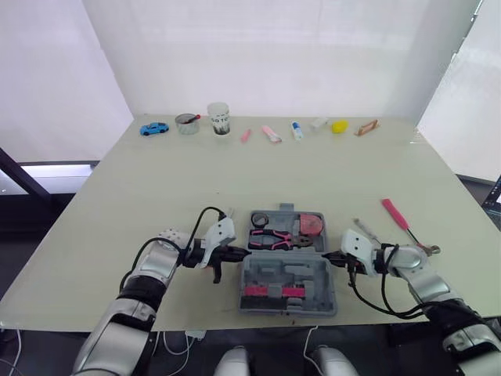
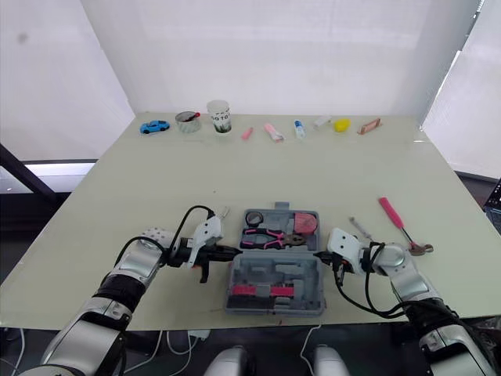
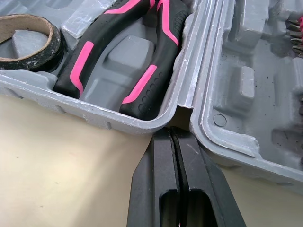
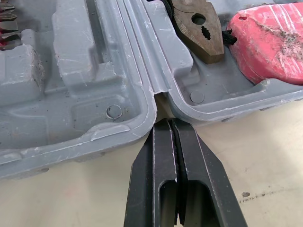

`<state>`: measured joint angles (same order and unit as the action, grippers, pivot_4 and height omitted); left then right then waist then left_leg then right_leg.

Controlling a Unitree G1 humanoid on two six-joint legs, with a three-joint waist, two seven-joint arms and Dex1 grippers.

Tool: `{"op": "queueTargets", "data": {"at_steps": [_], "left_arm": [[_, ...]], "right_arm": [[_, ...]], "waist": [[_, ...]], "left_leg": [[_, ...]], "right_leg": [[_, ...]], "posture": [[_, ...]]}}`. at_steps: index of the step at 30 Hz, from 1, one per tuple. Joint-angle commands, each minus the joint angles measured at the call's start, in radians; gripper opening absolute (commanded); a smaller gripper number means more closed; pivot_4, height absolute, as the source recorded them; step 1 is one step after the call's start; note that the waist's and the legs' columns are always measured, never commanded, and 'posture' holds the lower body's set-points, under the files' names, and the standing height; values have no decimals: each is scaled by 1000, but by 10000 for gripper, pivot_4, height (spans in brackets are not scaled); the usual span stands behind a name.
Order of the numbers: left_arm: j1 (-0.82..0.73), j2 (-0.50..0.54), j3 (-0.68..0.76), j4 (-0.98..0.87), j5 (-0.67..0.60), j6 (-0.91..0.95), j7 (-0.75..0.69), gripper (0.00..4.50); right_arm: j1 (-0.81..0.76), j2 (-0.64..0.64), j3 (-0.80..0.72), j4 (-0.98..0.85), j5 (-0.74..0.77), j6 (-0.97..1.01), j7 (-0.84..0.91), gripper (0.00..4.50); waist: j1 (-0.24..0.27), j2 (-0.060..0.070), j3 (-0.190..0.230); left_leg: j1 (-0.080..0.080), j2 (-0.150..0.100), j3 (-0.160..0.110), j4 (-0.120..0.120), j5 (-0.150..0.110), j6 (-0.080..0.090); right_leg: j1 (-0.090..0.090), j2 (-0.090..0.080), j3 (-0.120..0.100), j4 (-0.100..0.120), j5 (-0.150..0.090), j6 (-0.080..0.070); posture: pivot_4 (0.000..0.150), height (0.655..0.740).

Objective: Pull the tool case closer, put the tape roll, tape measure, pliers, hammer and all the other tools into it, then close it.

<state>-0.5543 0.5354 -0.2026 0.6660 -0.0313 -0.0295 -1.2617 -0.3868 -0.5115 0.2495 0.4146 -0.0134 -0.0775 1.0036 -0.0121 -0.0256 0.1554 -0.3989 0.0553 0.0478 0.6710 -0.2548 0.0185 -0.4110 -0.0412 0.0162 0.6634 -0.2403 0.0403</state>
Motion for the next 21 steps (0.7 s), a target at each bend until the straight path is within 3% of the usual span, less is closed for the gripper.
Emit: {"op": "queueTargets", "data": {"at_steps": [1, 21], "left_arm": [[-22, -27, -4, 1, 3, -19, 15, 368], [-68, -60, -3, 82, 32, -64, 13, 368]], "right_arm": [[-36, 17, -20, -4, 6, -44, -25, 0], [-20, 16, -31, 3, 3, -58, -37, 0]], "waist": [[1, 0, 0], [2, 0, 0]], "left_leg": [[0, 0, 0, 0, 0, 0], [-1, 0, 0, 0, 0, 0]], "right_leg": [[0, 0, 0, 0, 0, 0], [0, 0, 0, 0, 0, 0]], "posture": [[1500, 7400], [1500, 7400]]}}
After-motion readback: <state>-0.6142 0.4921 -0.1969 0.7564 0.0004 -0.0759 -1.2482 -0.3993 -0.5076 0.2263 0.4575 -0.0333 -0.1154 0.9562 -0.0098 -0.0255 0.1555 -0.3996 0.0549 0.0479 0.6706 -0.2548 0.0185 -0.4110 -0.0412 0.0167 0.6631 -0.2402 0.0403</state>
